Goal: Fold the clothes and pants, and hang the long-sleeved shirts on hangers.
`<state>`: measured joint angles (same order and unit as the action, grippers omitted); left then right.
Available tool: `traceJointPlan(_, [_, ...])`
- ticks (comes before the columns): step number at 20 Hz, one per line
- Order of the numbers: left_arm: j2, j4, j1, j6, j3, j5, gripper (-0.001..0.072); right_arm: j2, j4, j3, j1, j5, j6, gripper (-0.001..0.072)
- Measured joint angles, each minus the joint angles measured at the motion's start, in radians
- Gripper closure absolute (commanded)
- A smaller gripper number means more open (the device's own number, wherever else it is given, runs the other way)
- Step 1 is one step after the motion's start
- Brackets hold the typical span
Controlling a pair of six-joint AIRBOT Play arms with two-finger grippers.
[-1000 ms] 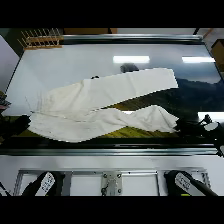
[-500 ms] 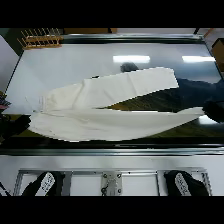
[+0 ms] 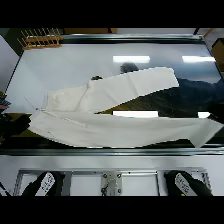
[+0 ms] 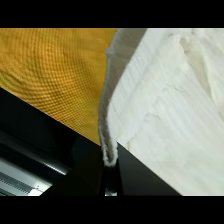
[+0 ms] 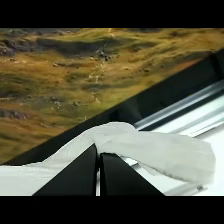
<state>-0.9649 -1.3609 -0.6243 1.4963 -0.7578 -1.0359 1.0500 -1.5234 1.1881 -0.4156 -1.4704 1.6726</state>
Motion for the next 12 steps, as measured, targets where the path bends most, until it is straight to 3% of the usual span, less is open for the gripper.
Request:
traceJointPlan(4, [0.000,0.000,0.000,0.000,0.000,0.000,0.0688,0.340,0.007,0.146,0.085,0.146,0.018,0.0686])
traceJointPlan(5, [0.000,0.000,0.000,0.000,0.000,0.000,0.0687,0.417,0.017,0.200,0.103,0.176,0.027,0.0528])
traceJointPlan(6, [0.000,0.000,0.000,0.000,0.000,0.000,0.0688,0.479,0.029,0.251,0.116,0.201,0.033,0.0141])
traceJointPlan(7, [0.000,0.000,0.000,0.000,0.000,0.000,0.0687,0.536,0.050,0.307,0.126,0.225,0.039,-0.0002])
traceJointPlan(12, [0.000,0.000,0.000,0.000,0.000,0.000,0.0687,0.625,0.114,0.483,0.121,0.269,0.001,-0.0002])
